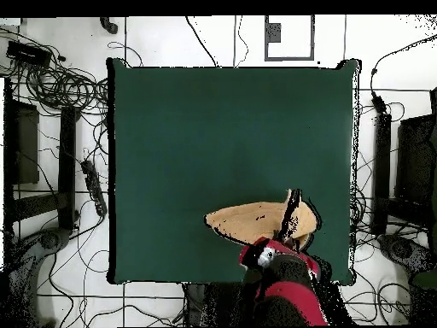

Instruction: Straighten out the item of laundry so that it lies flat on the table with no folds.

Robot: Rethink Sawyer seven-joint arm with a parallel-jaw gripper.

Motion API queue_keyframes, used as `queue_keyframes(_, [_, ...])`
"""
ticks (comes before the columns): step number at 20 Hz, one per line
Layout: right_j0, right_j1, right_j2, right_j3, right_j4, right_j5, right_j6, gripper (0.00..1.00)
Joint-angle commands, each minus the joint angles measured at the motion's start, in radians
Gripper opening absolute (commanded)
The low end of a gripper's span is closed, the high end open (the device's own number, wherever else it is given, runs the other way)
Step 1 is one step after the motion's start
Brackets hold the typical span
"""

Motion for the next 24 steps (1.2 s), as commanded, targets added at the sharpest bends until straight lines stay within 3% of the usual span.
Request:
queue_keyframes(1, [0.098, 0.361, 0.05, -0.038, -0.107, -0.112, 0.161, 0.0])
queue_keyframes(3, [0.116, 0.5, 0.041, -0.071, -0.097, -0.229, 0.142, 0.0])
queue_keyframes(6, [0.121, 0.601, 0.042, -0.091, -0.088, -0.333, 0.126, 0.0])
queue_keyframes(10, [0.096, 0.672, 0.076, -0.115, -0.088, -0.379, 0.089, 0.0])
queue_keyframes(15, [0.079, 0.675, 0.058, -0.078, -0.123, -0.454, 0.092, 0.0])
queue_keyframes(19, [0.096, 0.816, 0.068, -0.176, -0.135, -0.547, 0.09, 0.0])
queue_keyframes(24, [0.143, 0.891, 0.071, -0.264, -0.117, -0.598, 0.098, 0.0])
